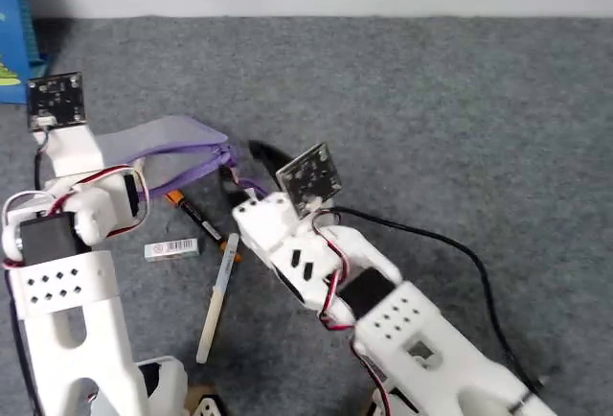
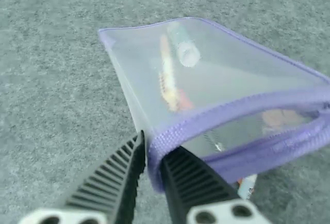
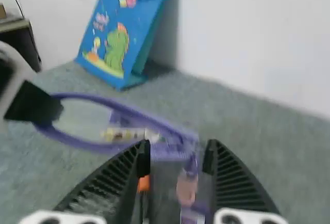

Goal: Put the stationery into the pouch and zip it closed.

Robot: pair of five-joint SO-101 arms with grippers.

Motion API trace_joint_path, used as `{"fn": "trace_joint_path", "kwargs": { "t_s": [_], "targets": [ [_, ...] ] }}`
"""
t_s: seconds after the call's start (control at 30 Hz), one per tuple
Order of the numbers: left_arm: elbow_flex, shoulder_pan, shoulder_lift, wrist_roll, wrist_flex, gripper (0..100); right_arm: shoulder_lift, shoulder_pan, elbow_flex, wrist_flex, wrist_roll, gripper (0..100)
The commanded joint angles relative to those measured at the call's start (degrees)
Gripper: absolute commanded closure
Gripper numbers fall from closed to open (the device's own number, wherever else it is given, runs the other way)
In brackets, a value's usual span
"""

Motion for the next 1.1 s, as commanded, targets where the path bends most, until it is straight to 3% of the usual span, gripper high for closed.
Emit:
{"fn": "trace_joint_path", "kwargs": {
  "t_s": [0.0, 0.23, 0.4, 0.77, 1.07],
  "targets": [
    [-1.2, -2.5, -0.6, 0.5, -2.7, 99, -4.4, 0.7, -1.3, 13.5, -4.6, 87.3],
    [-1.3, -4.0, -0.7, 0.5, -2.7, 99, 0.7, -0.9, -1.7, 22.9, -7.7, 87.2],
    [-1.2, -4.2, -0.7, 0.5, -3.3, 99, 10.9, -5.3, -3.7, 23.9, -8.8, 87.2],
    [-0.9, -4.2, -0.7, 0.5, -3.3, 99, 39.3, -7.2, -27.8, 33.5, -16.4, 87.2],
    [-0.8, -4.0, -0.6, 0.5, -3.4, 99, 47.1, -8.4, -36.3, 33.5, -17.6, 87.2]
  ]
}}
